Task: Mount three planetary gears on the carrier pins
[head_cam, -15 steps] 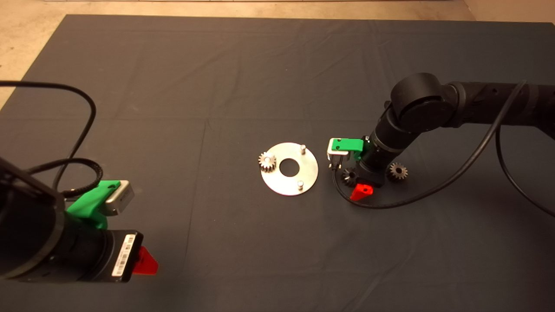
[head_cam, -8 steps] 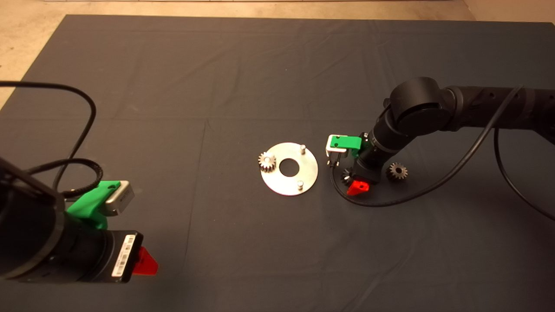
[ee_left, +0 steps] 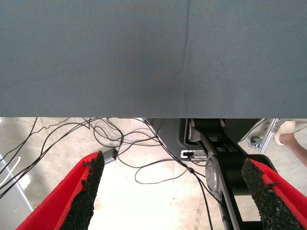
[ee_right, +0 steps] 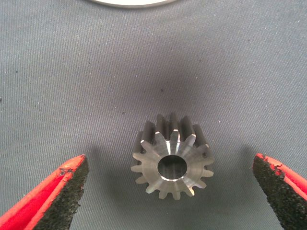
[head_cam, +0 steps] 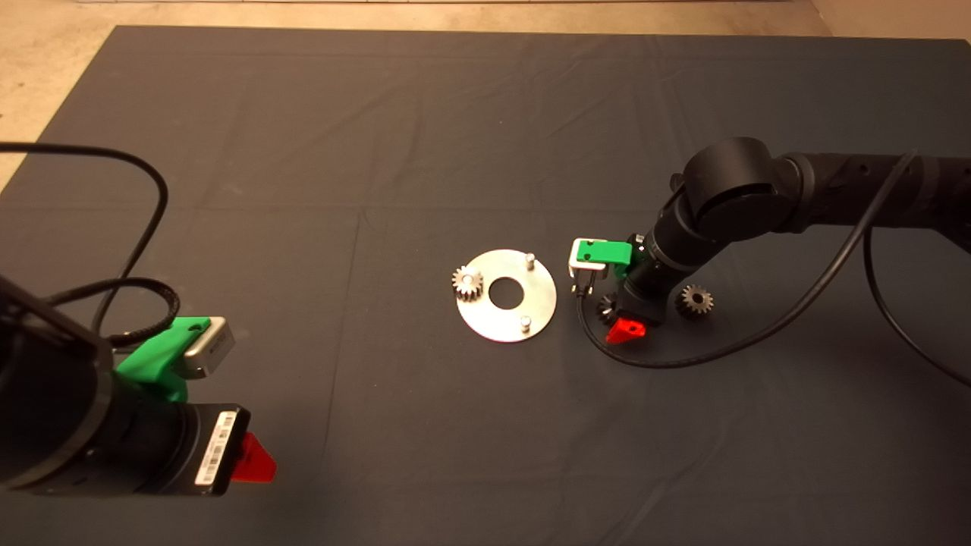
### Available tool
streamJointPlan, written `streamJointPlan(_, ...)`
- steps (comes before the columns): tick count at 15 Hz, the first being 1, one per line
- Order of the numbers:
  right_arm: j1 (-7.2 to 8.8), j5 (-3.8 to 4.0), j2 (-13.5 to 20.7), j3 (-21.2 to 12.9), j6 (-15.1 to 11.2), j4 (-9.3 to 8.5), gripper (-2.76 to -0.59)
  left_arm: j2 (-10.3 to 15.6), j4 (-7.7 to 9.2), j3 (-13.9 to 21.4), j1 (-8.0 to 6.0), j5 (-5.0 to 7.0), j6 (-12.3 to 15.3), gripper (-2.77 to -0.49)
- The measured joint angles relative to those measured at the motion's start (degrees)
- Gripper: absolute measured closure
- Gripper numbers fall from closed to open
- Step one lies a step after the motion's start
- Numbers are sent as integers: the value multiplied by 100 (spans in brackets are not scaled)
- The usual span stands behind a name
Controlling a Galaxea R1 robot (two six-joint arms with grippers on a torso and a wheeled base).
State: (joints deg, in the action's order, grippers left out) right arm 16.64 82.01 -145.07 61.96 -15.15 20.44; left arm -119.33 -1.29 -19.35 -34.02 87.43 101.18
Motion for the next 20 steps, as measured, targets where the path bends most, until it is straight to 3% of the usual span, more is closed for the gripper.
streamJointPlan(8,-93,-1,57,-9,-15,13,-227,-1,2,0,1,0,2,-204)
streamJointPlan(14,-132,-6,50,-9,-15,17,-225,0,2,0,0,0,11,-204)
streamJointPlan(16,-137,-12,48,-9,-15,20,-211,-1,2,0,1,0,13,-204)
streamJointPlan(18,-145,-12,46,-9,-15,22,-211,-1,4,0,1,0,13,-204)
streamJointPlan(20,-154,-12,46,-9,-15,74,-194,-1,4,0,0,0,13,-204)
